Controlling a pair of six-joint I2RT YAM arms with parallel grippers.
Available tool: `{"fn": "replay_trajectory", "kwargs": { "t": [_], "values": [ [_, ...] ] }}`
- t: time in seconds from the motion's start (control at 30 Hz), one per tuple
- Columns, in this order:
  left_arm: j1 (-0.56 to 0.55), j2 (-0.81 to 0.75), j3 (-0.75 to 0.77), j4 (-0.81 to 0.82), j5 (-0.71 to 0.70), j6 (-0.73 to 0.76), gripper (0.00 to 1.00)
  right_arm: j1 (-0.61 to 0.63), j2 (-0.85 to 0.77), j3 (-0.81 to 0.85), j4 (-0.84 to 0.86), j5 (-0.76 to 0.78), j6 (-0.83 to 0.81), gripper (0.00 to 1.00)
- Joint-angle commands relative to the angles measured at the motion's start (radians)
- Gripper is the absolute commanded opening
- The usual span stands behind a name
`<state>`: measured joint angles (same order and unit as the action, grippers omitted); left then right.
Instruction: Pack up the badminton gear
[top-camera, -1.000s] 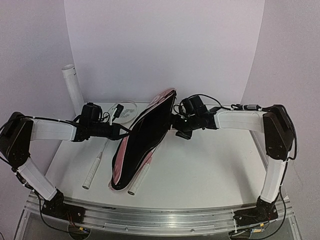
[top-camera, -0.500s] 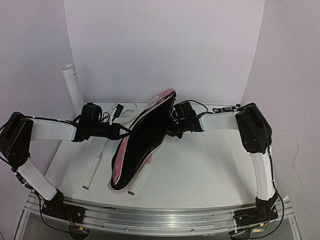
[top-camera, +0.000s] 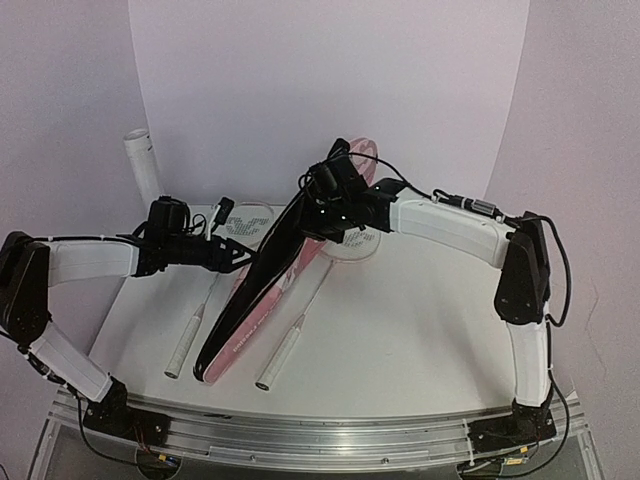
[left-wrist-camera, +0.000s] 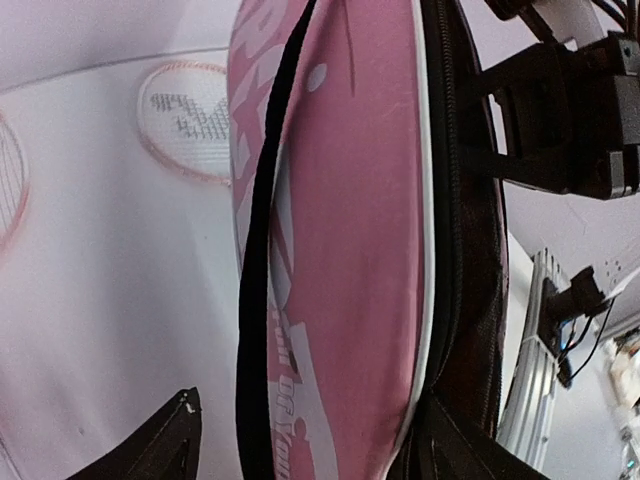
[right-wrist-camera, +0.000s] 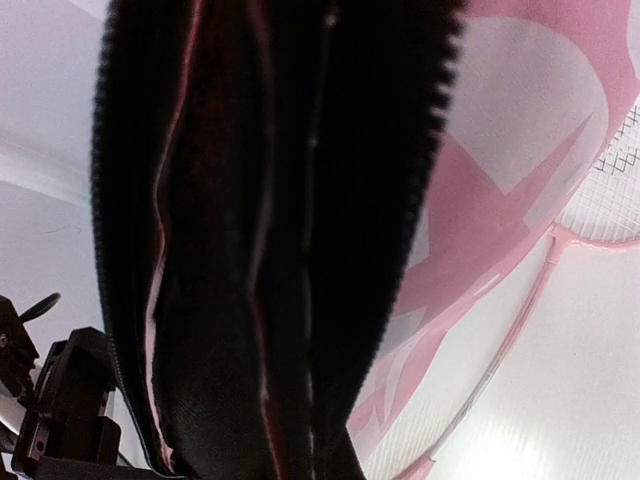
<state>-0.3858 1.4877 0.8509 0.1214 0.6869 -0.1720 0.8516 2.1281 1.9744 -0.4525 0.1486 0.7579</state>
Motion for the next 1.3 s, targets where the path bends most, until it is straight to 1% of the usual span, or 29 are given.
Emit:
{"fn": "replay_trajectory", "kwargs": {
  "t": [0.0,0.1,0.2,0.27,0.33,0.47,0.53,0.63,0.7,0.8,0.97,1.0,1.07,1.1,1.13,1.23,1.27],
  "values": [
    [-0.003,-0.055,0.127,-0.039,0.039,0.173,0.77,0.034,0.005,0.112,-0.124,0.083,-0.011,0.0],
    [-0.025,-0.017,0.186,-0.115,-0.004,0.273,0.78,0.04,0.034,0.157,-0.127,0.059,-0.005,0.0],
    [-0.057,0.001,0.221,-0.172,-0.03,0.32,0.8,0.044,0.065,0.201,-0.14,0.039,0.006,0.0],
    [-0.1,0.008,0.246,-0.193,-0.089,0.359,0.81,0.048,0.077,0.229,-0.151,0.039,0.007,0.0],
    [-0.133,0.028,0.271,-0.209,-0.166,0.378,0.81,0.051,0.083,0.243,-0.153,0.042,0.002,0.0],
    [-0.149,0.093,0.325,-0.266,-0.279,0.381,0.81,0.053,0.089,0.249,-0.153,0.031,0.016,0.0],
    [-0.164,0.102,0.334,-0.265,-0.304,0.394,0.81,0.053,0.091,0.25,-0.155,0.032,0.027,0.0],
    [-0.219,0.111,0.36,-0.269,-0.315,0.43,0.85,0.053,0.099,0.259,-0.155,0.035,0.047,0.0],
    [-0.242,0.117,0.375,-0.264,-0.349,0.435,0.83,0.053,0.106,0.275,-0.155,0.026,0.053,0.0],
    [-0.245,0.14,0.378,-0.258,-0.458,0.439,0.74,0.054,0.103,0.278,-0.154,0.018,0.052,0.0],
    [-0.243,0.161,0.336,-0.248,-0.636,0.528,0.56,0.053,0.085,0.249,-0.153,0.017,0.049,0.0],
    [-0.238,0.163,0.328,-0.25,-0.657,0.539,0.53,0.053,0.085,0.246,-0.152,0.015,0.049,0.0],
    [-0.221,0.159,0.323,-0.267,-0.645,0.534,0.5,0.05,0.093,0.25,-0.151,-0.003,0.044,0.0],
    [-0.215,0.154,0.323,-0.281,-0.639,0.528,0.46,0.044,0.099,0.252,-0.148,-0.026,0.044,0.0],
    [-0.214,0.15,0.323,-0.291,-0.632,0.52,0.39,0.036,0.108,0.255,-0.14,-0.053,0.045,0.0],
    [-0.212,0.135,0.329,-0.306,-0.628,0.482,0.02,0.003,0.126,0.24,-0.109,-0.122,0.042,0.0],
    [-0.211,0.131,0.338,-0.311,-0.632,0.461,0.0,-0.009,0.135,0.228,-0.092,-0.153,0.037,0.0]
  ]
}}
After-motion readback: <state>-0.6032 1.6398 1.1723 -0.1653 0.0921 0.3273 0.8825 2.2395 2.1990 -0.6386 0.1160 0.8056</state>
